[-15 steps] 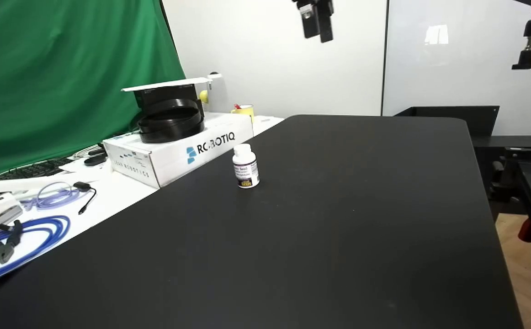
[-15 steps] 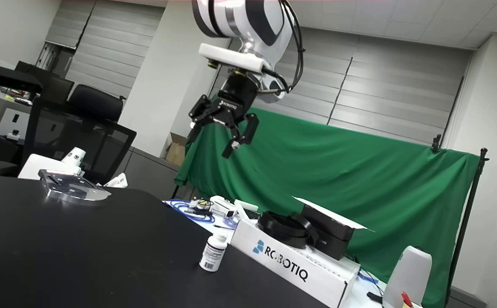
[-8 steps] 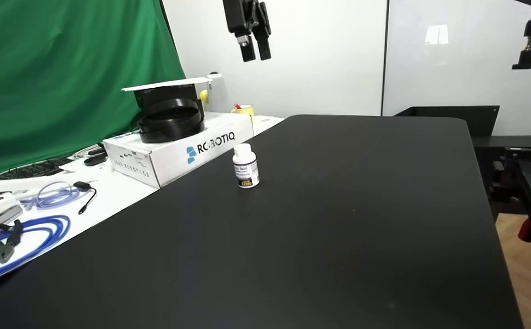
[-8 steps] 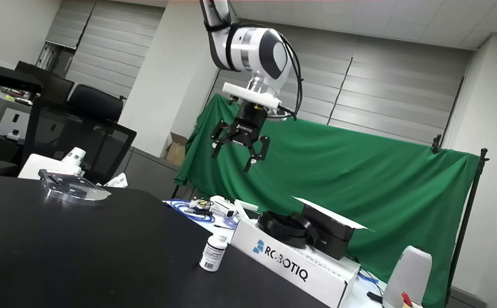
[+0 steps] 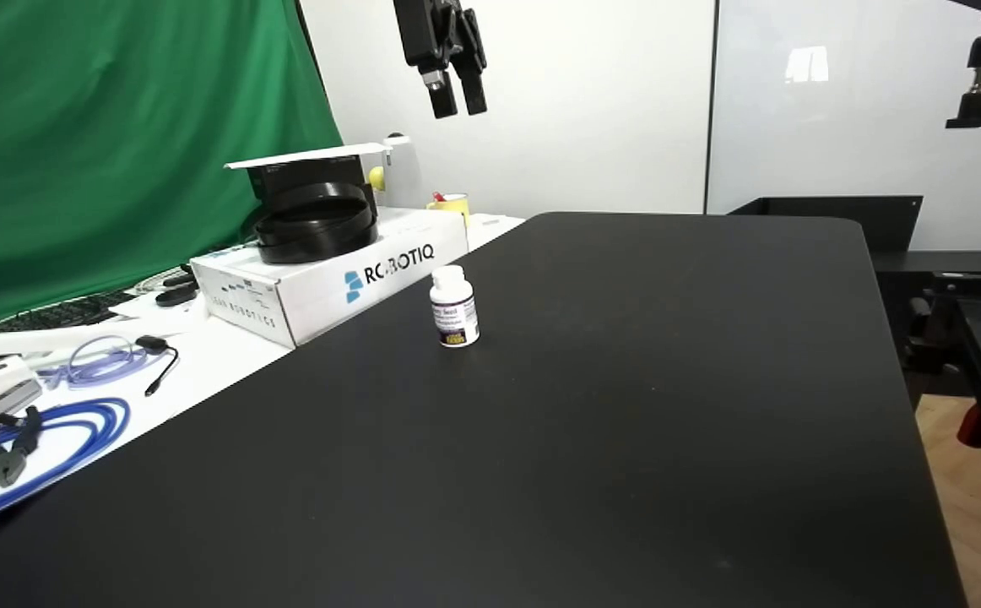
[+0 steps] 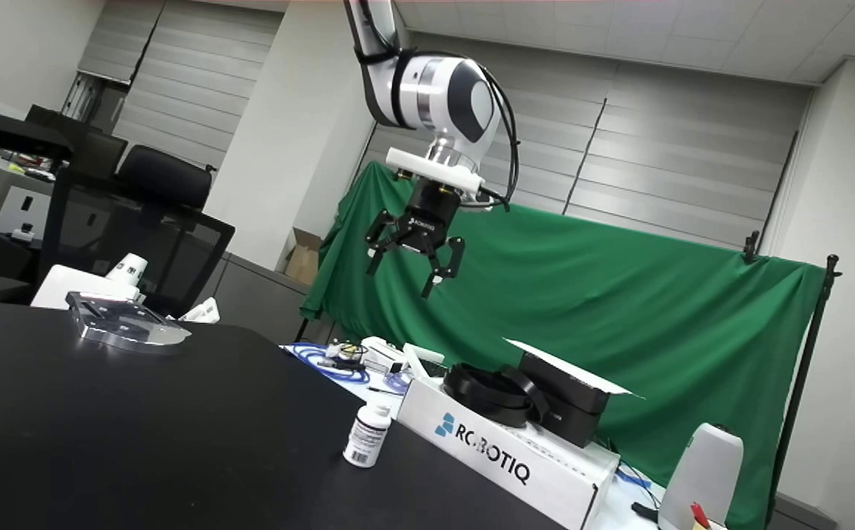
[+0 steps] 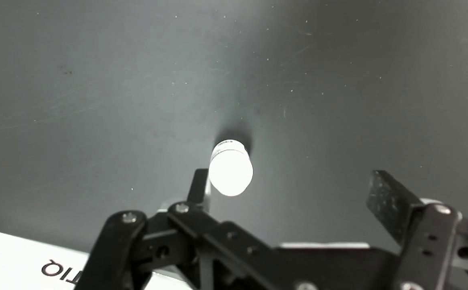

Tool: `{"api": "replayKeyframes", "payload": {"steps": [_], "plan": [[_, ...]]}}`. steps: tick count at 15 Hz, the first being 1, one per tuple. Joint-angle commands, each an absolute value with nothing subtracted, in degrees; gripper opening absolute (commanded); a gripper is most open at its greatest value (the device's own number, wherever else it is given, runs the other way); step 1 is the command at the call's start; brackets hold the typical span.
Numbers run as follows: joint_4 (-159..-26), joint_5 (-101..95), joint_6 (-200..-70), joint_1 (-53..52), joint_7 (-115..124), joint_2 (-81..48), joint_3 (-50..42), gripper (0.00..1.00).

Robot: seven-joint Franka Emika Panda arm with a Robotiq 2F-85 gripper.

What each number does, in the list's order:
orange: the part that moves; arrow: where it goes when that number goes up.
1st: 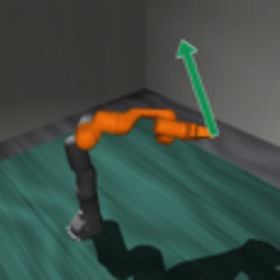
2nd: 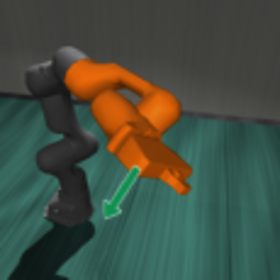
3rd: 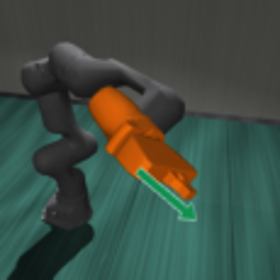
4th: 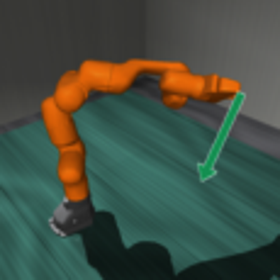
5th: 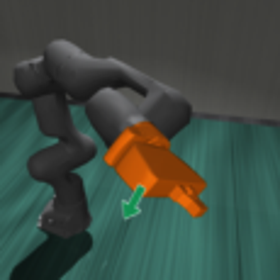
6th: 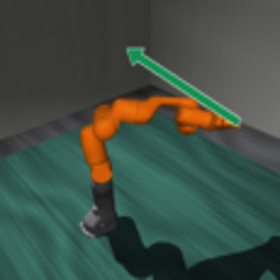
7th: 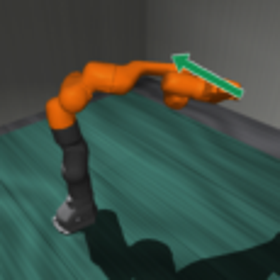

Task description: Move the bottle backward

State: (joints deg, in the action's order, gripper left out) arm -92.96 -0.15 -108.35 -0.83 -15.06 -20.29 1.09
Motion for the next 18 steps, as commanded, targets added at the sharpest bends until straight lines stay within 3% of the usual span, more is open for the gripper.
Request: {"api": "replayKeyframes", "payload": {"steps": [1,11,18], "plan": [[-90.57,1.0,-110.95,0.21,-14.38,-22.9,1.53,1.0],[-78.58,-5.9,-116.47,0.43,-17.16,-37.29,1.15,1.0],[-79.43,-3.88,-119.58,0.46,-15.35,-40.72,1.95,1.0]]}}
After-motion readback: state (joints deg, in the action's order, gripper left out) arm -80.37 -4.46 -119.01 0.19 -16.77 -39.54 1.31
